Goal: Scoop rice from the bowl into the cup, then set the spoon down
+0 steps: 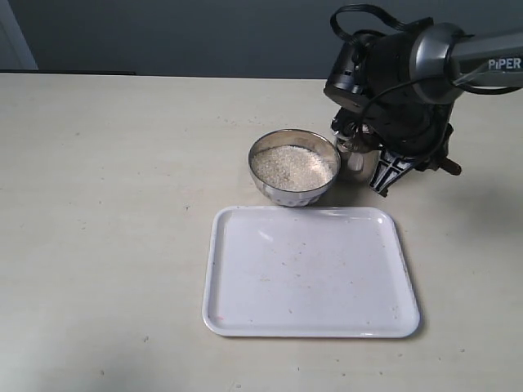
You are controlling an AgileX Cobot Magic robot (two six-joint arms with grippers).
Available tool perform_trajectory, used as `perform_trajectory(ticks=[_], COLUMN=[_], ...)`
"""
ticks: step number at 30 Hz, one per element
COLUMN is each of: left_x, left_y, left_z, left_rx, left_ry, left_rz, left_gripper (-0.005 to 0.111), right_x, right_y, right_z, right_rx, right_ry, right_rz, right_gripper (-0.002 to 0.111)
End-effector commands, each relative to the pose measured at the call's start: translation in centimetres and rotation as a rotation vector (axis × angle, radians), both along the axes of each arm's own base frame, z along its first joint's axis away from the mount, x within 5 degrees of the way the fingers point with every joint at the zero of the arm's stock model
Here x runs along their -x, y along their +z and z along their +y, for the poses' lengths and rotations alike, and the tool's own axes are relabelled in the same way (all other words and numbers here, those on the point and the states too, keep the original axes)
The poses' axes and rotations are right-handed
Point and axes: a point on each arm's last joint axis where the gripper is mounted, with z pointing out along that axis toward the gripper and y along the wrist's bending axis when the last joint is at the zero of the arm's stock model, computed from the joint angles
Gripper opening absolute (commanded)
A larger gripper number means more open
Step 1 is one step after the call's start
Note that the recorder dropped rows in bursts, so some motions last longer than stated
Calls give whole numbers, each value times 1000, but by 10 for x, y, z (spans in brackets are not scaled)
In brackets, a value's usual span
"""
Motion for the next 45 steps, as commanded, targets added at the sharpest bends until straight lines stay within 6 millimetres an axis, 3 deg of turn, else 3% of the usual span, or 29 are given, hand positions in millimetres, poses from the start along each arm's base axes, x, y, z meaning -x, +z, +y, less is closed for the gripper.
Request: perform_trajectory(ticks=[1,17,32,45], left_x=[0,0,0,0], left_y=[3,3,3,3], left_z=[0,0,0,0], left_rx=[6,6,6,6], left_ry=[2,2,2,2], left_rz=[-17,-17,-17,-17], left_gripper=[1,1,1,1], right_x=[3,6,21,16], right_y=[-5,-7,-19,-7], right_z=[-6,-4,0,4], right_rx=[47,129,-5,-24], right_ry=[14,76,-54,-34], right_rz=[-5,-76,50,23], right_gripper=[-1,-1,-1,-1])
